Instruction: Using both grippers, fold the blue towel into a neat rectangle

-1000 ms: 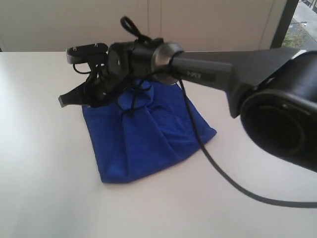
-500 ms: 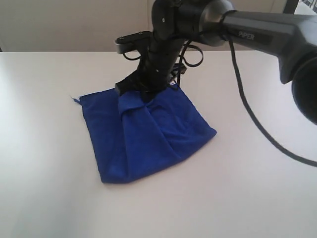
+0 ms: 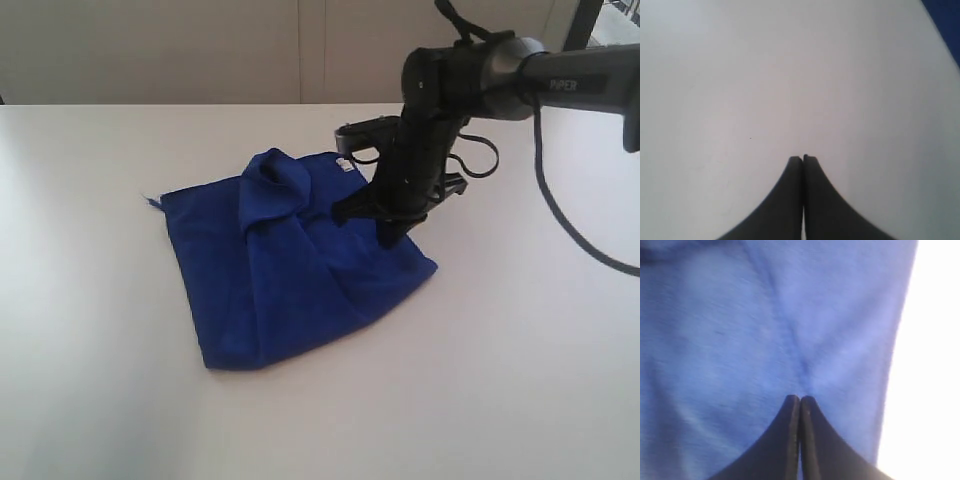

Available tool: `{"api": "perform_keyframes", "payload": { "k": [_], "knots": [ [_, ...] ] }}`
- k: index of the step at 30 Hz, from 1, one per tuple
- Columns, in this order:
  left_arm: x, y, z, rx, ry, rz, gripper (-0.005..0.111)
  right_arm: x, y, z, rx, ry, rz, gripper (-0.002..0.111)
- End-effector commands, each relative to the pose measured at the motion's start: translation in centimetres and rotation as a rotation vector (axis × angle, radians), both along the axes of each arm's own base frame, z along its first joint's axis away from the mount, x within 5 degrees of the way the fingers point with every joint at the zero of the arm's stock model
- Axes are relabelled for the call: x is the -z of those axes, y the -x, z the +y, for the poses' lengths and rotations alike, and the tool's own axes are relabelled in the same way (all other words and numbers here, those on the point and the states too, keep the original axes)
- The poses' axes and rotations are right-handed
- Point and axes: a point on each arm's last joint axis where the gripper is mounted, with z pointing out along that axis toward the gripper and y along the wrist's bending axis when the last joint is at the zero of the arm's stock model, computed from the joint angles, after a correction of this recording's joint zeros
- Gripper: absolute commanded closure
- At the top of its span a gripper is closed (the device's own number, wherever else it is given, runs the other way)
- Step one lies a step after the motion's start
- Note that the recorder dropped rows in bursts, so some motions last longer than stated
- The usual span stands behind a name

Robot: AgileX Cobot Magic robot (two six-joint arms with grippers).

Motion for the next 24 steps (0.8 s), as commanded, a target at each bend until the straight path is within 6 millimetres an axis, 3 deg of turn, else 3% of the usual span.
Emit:
{"api": "perform_keyframes", "payload": {
  "k": [1, 14, 24],
  "knots": [
    [-0.2, 0.1, 0.0, -0.009, 0.012, -0.008, 0.107, 0.9, 0.4, -1.6, -0.007, 0.026, 0.013, 0.108],
    [-0.2, 0.1, 0.0, -0.009, 0.012, -0.008, 0.107, 3.3, 2.8, -3.0, 0.056, 0.077, 0.143, 0.108],
    [-0.2, 0.1, 0.0, -0.009, 0.012, -0.008, 0.107, 2.0, 5.5, -3.6, 0.126, 0.073, 0.153, 0.108]
  ]
}}
